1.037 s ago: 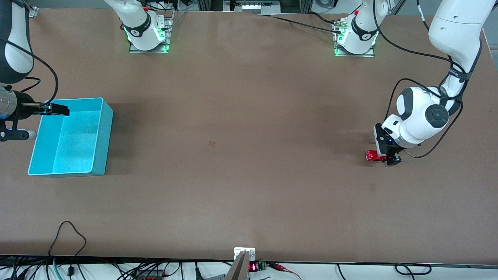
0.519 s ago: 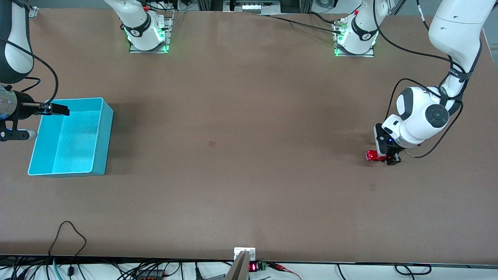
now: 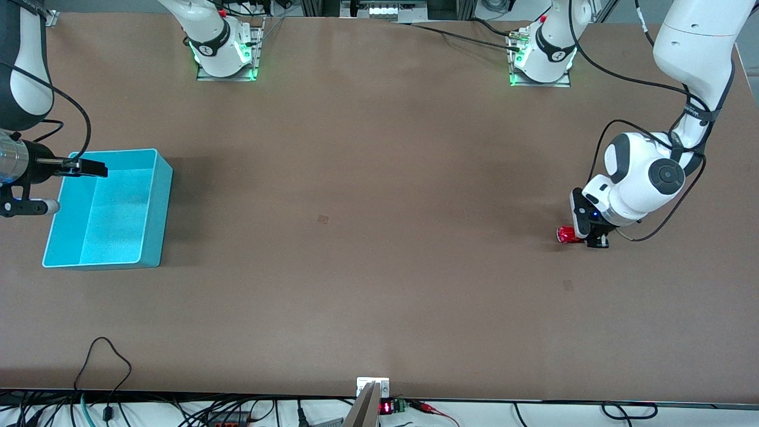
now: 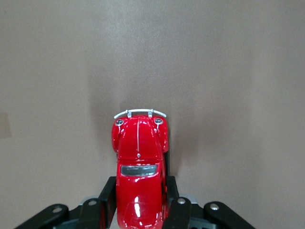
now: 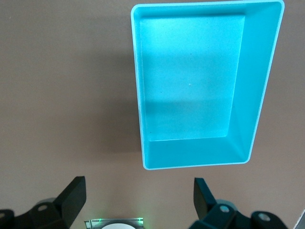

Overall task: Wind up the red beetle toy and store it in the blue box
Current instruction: 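Drag the held car backward along the table to wind it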

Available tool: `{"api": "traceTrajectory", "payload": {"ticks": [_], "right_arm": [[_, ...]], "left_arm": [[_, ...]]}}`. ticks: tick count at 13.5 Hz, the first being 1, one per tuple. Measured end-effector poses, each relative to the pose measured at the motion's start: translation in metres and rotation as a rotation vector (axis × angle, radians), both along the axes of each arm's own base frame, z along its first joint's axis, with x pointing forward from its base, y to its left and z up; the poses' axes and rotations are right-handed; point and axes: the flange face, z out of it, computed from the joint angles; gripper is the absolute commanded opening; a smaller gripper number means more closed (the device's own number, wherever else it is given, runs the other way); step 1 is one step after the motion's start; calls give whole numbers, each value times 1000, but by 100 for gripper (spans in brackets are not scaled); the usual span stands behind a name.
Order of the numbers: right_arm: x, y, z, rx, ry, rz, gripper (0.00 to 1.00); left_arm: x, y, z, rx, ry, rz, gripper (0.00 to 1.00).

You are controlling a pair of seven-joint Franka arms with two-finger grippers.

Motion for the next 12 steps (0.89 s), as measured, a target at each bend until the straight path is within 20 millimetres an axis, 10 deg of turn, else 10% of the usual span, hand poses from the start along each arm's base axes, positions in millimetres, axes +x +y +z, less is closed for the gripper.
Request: {"api": "traceTrajectory", "payload": {"ticks": [12], "right_arm": [[-1,3,0,8,13,20,100]], "left_arm": [[-1,11,0,0,2,17,28]]}}
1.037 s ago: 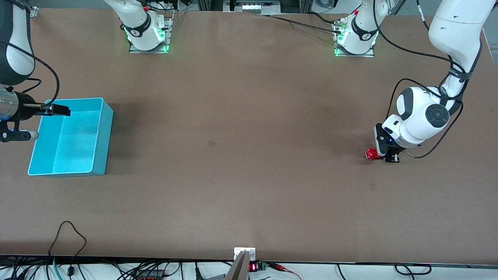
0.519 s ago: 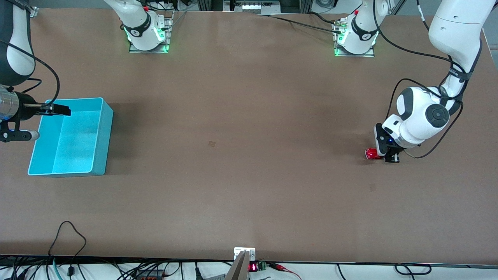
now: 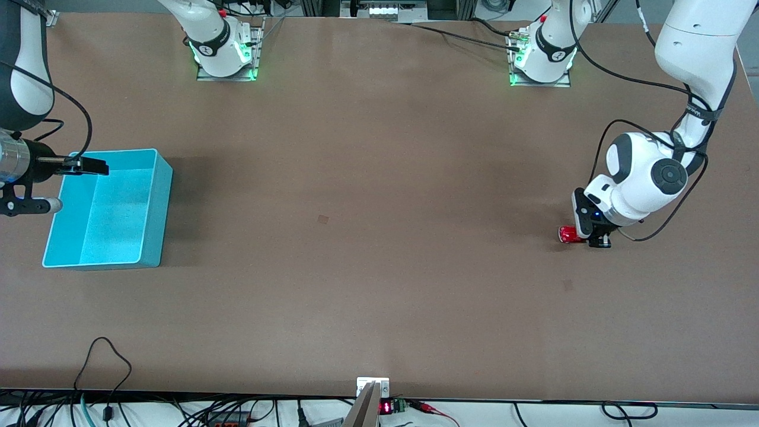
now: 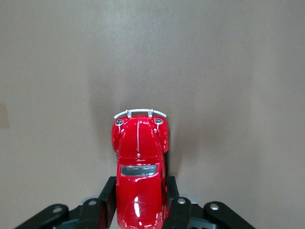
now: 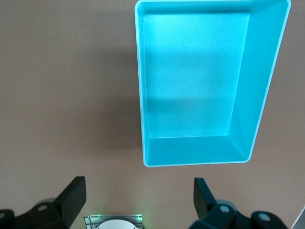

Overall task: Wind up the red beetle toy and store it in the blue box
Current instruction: 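Drag the held car backward along the table to wind it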

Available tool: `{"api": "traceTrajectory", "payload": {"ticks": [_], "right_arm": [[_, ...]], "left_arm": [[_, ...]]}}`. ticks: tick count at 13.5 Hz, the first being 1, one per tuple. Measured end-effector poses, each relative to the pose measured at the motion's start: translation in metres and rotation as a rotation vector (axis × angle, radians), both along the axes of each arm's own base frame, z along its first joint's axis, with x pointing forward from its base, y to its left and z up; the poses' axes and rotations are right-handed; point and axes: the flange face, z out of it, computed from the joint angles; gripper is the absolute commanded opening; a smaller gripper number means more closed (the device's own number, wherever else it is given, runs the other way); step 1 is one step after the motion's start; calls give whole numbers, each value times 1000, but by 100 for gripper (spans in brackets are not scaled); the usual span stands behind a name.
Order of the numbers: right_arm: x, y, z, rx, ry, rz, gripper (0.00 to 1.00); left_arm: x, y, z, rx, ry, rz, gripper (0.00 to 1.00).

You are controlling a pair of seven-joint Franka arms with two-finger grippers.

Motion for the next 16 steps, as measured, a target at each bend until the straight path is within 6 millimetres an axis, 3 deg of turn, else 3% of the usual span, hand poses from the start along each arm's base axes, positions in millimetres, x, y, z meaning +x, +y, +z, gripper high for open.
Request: {"api": "traceTrajectory", "payload": {"ticks": [6,11,12,13,14,16], "right_arm": [[0,4,0,2,1,6,100],[0,4,0,6,5,5,100],[0,4,0,7,5,5,100],[0,5,0,8,5,5,100],[0,5,0,8,6,6,100],[0,5,0,8,6,6,100]], "left_arm": [[-7,57,0,5,0,1,28],[-18,135,-1,15,-10,-15,30],[-20,145,-1,17,-12,-14,34],[-22,154,-1,17,-13,-7,53],[-23,159,-1,18,-14,-2,98],[-29,165,-8,9,13,3,100]]}}
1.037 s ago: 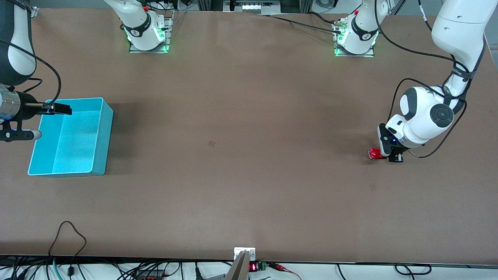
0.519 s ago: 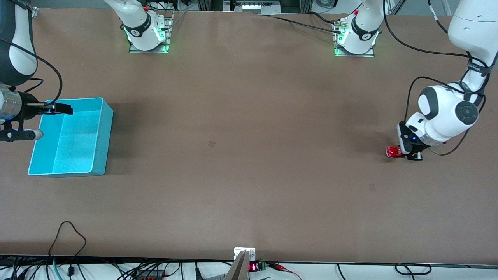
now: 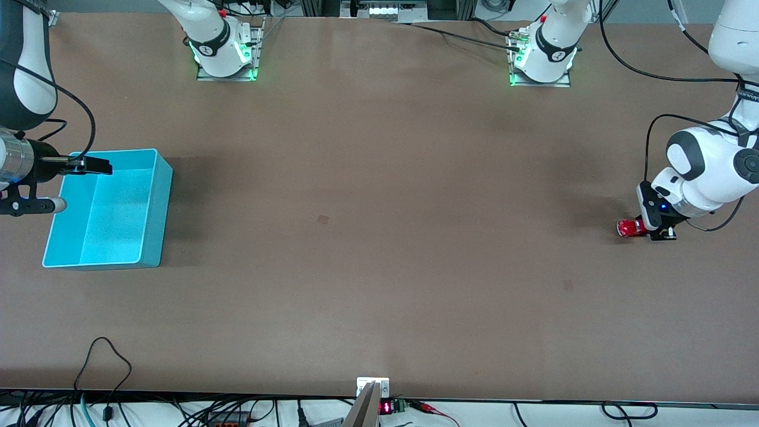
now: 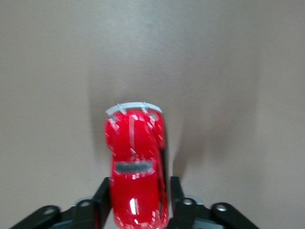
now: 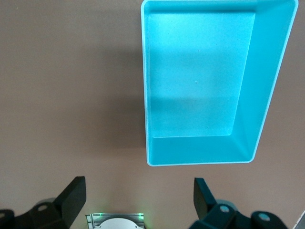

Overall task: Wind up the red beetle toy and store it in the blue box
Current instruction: 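Drag the held car backward along the table to wind it, then open the left gripper and lift it off the car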

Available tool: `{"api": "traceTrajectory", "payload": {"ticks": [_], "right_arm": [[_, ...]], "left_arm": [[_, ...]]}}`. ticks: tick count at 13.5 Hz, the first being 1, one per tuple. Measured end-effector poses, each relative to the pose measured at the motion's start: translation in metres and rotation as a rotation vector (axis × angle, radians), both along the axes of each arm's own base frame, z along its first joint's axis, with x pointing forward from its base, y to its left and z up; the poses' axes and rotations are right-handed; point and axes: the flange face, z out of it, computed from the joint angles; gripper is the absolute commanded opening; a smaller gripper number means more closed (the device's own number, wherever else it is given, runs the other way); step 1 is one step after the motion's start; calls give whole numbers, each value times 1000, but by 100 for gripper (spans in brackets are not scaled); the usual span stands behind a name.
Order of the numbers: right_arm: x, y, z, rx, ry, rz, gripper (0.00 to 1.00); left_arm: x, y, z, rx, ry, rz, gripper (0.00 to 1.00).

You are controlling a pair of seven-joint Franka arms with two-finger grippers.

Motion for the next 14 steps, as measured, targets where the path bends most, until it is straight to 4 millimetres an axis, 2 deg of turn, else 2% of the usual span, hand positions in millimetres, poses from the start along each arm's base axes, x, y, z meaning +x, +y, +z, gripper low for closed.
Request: {"api": "traceTrajectory", "payload": {"ticks": [1,2,3,5,7,8,12,14], "right_arm": [[0,0,0,0,0,0,100],[0,0,0,0,0,0,100],[0,0,0,0,0,0,100],[0,0,0,0,1,0,100],[0,0,0,0,1,1,100],[0,1,0,1,1,1,100],[0,0,0,1,3,0,100],[0,0,0,1,3,-1,100]], "left_arm": [[0,0,-1,-8,23,-3,100],[8,-4,9,-13,31,-15,100],[24,-13,27,-15,24,-36,100],[54,-37,77,-10,13,-88,100],[66,-68,116,-5,26,-140,100],[69,-85,126,-2,28,-167,100],[80,-166,138,-18,21,-293,100],[82,-191,141,-53,11,-288,100]]}}
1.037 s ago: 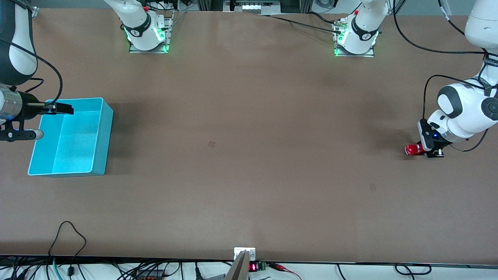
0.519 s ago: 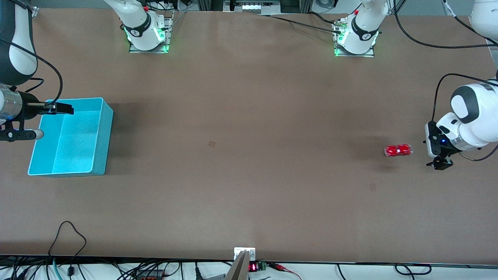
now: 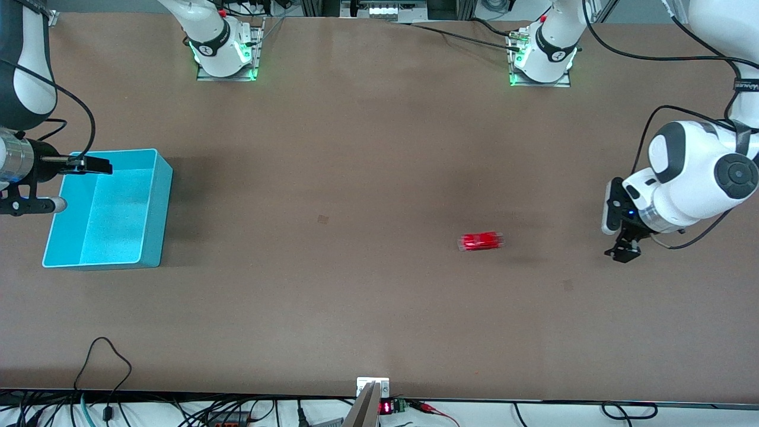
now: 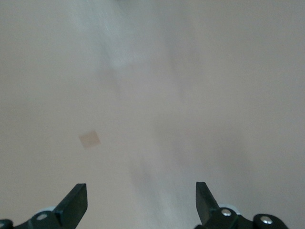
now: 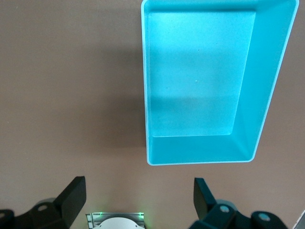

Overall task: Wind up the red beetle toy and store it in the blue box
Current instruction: 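Open the left gripper and lift it off the car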

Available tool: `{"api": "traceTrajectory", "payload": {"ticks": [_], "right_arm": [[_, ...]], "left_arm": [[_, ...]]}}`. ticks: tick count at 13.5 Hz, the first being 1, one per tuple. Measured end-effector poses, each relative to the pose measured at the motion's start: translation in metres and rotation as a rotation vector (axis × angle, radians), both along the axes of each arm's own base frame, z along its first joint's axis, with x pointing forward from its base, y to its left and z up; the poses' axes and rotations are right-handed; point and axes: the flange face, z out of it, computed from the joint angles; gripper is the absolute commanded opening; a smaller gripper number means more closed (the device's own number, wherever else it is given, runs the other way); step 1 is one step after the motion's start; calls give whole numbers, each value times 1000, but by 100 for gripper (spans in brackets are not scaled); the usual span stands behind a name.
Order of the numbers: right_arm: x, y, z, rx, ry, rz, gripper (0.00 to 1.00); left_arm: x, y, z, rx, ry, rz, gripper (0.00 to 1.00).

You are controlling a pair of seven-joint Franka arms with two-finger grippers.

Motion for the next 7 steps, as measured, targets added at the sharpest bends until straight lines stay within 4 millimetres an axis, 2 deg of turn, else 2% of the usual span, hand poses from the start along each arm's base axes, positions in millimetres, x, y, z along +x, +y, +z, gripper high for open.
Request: {"api": "traceTrajectory", "payload": {"ticks": [3,7], "right_arm": [[0,-1,0,0,0,-1,100],[-2,-5,0,1,7,-5,100]], "left_arm": [[0,-6,1,-55,6,111,100],[0,-7,1,-74,38,527,100]]}}
